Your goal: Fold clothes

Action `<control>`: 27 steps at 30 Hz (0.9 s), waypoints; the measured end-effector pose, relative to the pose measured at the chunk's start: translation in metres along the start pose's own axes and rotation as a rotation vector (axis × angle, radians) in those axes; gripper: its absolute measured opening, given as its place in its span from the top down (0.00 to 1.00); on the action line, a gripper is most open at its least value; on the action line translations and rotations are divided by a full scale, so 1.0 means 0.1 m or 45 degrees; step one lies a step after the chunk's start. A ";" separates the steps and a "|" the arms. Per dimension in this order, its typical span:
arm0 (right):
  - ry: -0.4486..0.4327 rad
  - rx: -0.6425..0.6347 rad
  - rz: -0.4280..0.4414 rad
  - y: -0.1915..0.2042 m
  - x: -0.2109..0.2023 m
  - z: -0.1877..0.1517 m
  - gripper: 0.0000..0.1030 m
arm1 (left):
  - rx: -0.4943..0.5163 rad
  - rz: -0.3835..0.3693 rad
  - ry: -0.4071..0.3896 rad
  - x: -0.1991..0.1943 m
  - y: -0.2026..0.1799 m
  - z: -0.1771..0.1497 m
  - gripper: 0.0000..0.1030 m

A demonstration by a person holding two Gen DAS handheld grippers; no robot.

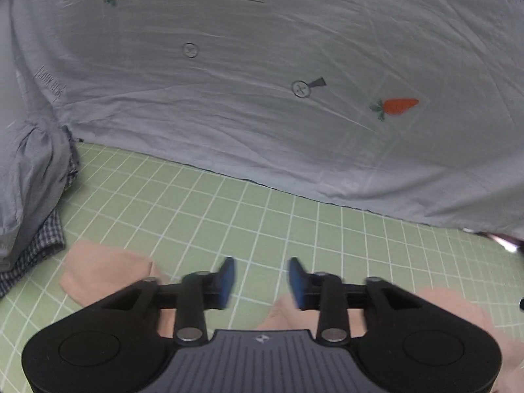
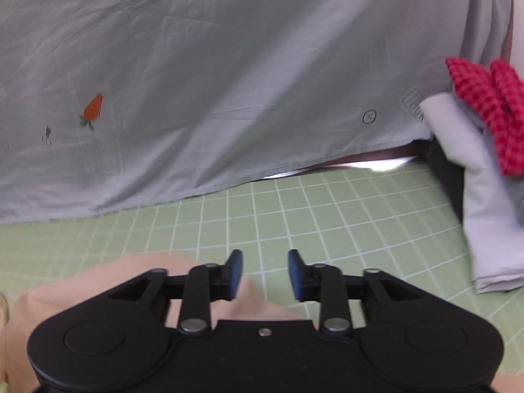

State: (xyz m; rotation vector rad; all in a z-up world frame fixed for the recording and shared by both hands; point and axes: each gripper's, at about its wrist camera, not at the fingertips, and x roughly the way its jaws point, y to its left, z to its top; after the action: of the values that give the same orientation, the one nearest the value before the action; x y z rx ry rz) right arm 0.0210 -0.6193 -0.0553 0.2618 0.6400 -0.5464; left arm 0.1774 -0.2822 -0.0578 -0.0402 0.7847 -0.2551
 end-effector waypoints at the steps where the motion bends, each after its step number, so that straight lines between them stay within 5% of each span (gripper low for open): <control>1: 0.024 -0.017 -0.001 0.01 -0.05 -0.11 0.51 | -0.015 0.013 0.019 -0.05 0.08 -0.08 0.37; 2: 0.050 -0.033 0.001 0.01 -0.10 -0.22 0.46 | -0.031 0.026 0.038 -0.09 0.15 -0.15 0.35; 13: 0.319 -0.136 -0.018 0.06 -0.63 -1.31 0.43 | -0.247 0.135 0.230 -0.76 0.84 -1.06 0.34; 16: 0.304 -0.146 -0.024 0.14 -0.78 -1.40 0.21 | -0.247 0.145 0.241 -0.93 0.90 -1.12 0.33; 24: 0.348 -0.142 -0.018 0.35 -0.99 -1.65 0.21 | -0.183 0.124 0.250 -1.17 1.09 -1.14 0.31; 27: 0.357 -0.122 -0.030 0.44 -0.99 -1.73 0.13 | -0.167 0.106 0.240 -1.13 1.18 -1.05 0.29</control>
State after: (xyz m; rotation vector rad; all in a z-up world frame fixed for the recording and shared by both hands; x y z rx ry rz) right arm -0.1067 -0.4754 -0.1245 0.2429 0.9393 -0.5042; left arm 0.0521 -0.1341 -0.0688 -0.1083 0.9879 -0.1287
